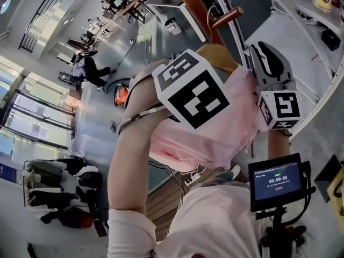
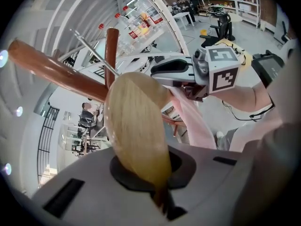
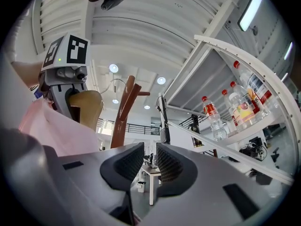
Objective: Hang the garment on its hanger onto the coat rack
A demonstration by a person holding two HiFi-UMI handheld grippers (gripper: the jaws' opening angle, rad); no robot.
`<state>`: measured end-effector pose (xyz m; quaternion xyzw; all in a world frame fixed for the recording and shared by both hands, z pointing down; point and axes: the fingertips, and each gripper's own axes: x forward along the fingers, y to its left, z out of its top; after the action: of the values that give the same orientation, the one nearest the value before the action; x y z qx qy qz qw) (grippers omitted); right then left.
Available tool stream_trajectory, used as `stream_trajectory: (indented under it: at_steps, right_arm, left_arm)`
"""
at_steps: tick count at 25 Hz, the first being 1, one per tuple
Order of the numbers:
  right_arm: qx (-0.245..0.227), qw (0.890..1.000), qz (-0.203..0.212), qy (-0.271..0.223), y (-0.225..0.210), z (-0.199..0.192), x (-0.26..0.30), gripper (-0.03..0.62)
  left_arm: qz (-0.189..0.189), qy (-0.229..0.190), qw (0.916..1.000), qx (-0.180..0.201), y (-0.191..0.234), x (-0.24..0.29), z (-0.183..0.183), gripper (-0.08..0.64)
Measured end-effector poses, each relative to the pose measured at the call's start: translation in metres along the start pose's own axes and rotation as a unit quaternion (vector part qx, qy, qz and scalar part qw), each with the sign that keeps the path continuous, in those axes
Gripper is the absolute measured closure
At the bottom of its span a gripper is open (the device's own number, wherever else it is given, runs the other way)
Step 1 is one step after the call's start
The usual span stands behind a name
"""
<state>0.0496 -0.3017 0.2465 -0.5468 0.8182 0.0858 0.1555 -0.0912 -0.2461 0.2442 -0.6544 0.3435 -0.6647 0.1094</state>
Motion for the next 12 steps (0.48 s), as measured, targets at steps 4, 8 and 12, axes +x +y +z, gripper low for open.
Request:
stream_trajectory:
  at_steps: [4, 8, 12]
  right_arm:
    - [0.004, 1.000, 0.002, -0.003, -0.001, 0.006, 0.002, 0.506]
    - [0.009, 1.000, 0.004, -0.009, 0.000, 0.013, -0.001, 0.508]
    - [0.011, 1.000, -0.001, -0.009, -0.006, 0.013, -0.001, 0.506]
  left_arm:
    - [-0.016, 0.000, 0.9998, -0.008, 0.001, -0.006, 0.000, 0.555]
    - [-0.061, -0.036, 0.9975, 0.010, -0.014, -0.021, 0.011, 0.555]
    - [-0.095, -0.049, 0.9943, -0.001, -0.021, -0.017, 0.020, 0.555]
